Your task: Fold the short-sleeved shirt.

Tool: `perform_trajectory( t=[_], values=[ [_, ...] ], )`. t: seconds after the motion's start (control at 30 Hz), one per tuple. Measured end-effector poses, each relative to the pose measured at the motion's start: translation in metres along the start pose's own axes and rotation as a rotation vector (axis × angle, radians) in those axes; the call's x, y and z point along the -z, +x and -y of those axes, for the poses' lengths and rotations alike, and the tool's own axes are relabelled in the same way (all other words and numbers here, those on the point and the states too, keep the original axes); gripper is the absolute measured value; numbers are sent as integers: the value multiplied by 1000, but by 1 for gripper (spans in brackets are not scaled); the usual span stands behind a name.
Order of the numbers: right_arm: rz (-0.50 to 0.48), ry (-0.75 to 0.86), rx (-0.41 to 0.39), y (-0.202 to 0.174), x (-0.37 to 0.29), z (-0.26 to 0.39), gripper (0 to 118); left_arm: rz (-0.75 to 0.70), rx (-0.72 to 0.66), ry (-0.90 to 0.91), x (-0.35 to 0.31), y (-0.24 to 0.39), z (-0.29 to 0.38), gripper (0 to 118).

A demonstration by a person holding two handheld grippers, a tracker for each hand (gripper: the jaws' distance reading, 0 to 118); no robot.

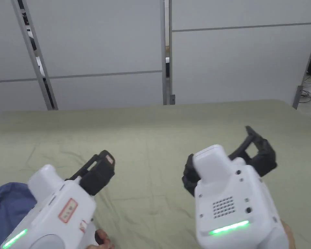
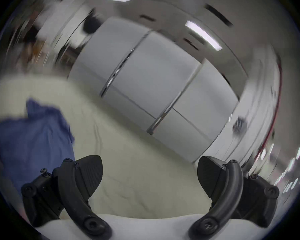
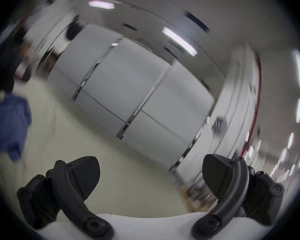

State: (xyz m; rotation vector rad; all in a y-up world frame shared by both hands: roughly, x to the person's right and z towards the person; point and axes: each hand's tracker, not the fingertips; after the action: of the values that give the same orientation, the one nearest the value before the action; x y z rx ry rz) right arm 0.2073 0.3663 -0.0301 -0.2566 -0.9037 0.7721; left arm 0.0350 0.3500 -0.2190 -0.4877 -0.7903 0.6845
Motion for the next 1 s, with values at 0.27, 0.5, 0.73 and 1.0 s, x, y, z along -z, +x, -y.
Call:
perform_trajectory(
  t=[0.27,0.5,0.73,1.0],
  values=[
    [-205,63,-400,-68,-15,17,117,-74,-276,-93,12,-48,19,109],
    [-245,-265,592,18,20,23,116,-119,725,111,-1,60,18,110],
    [-143,-312,915,36,2,82,116,-100,920,156,-7,73,52,110],
    [-41,-235,717,37,-7,60,68,-120,844,137,-7,67,39,109]
  ],
)
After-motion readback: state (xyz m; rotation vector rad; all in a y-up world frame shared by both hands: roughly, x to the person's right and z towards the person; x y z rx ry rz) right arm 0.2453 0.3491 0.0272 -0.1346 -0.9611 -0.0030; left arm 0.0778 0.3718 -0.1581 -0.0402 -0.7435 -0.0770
